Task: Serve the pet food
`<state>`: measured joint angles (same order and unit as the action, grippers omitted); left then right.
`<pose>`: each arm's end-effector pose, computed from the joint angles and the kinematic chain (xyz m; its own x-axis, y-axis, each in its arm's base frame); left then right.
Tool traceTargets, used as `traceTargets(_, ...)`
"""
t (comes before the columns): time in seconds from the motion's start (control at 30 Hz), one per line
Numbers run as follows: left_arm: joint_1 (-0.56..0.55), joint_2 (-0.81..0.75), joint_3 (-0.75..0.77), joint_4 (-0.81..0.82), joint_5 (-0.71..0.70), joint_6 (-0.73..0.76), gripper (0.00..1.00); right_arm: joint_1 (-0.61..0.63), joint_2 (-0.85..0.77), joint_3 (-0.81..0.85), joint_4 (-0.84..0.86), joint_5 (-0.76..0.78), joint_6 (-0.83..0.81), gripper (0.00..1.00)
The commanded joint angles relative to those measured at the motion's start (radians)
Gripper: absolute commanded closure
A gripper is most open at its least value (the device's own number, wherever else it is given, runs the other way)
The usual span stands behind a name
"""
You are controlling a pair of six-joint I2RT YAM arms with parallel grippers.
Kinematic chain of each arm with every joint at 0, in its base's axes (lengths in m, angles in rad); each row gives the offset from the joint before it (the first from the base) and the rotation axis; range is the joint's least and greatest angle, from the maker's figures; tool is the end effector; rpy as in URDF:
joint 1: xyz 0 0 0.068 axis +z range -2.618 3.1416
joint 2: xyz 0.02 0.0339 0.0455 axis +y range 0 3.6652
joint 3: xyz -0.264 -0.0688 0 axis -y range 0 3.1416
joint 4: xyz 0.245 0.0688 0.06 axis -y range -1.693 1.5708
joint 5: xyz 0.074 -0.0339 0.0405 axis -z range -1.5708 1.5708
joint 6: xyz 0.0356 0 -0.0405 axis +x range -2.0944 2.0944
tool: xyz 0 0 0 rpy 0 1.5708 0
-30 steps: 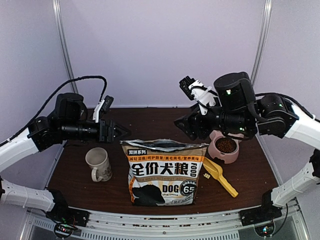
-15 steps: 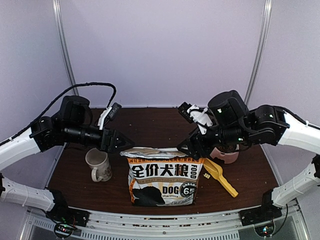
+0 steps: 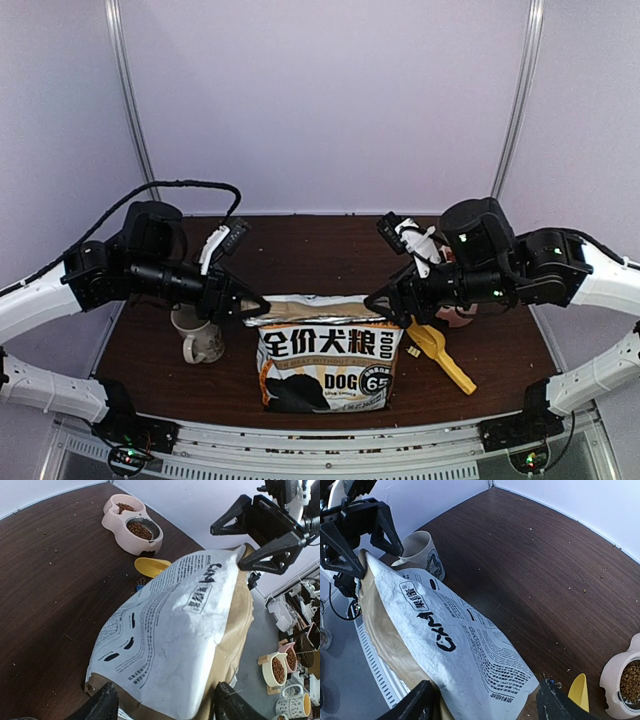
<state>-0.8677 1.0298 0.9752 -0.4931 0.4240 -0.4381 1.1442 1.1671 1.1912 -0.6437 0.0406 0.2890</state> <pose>0.1329 -0.1795 0.3309 -0.6962 0.2234 -0.6822 0.6925 0.4596 -0.5562 0.1043 0.2261 0.3585 -0.4857 -0.3803 -0.7871 -0.7903 0.5758 0.2094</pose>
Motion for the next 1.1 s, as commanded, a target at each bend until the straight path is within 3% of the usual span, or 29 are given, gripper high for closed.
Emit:
traceTargets(0.0,-0.025,-0.011,-0.041,0.042,0.04,0.088,0.32,0.0,-0.047,-0.056,0.019,-0.003,0.045,0.28)
traceTargets(0.53,-0.032,-0.039,-0.075,0.173,-0.089,0.121,0.36,-0.01,-0.105,-0.158,0.092,-0.032,0.085,0.27)
traceTargets(0.83,-0.033,-0.027,-0.079,0.258,-0.043,0.099,0.27,-0.023,-0.132,-0.205,0.138,-0.041,0.102,0.28)
traceTargets(1.07,-0.033,-0.01,-0.107,0.287,-0.015,0.089,0.51,-0.025,-0.143,-0.21,0.145,-0.045,0.102,0.28)
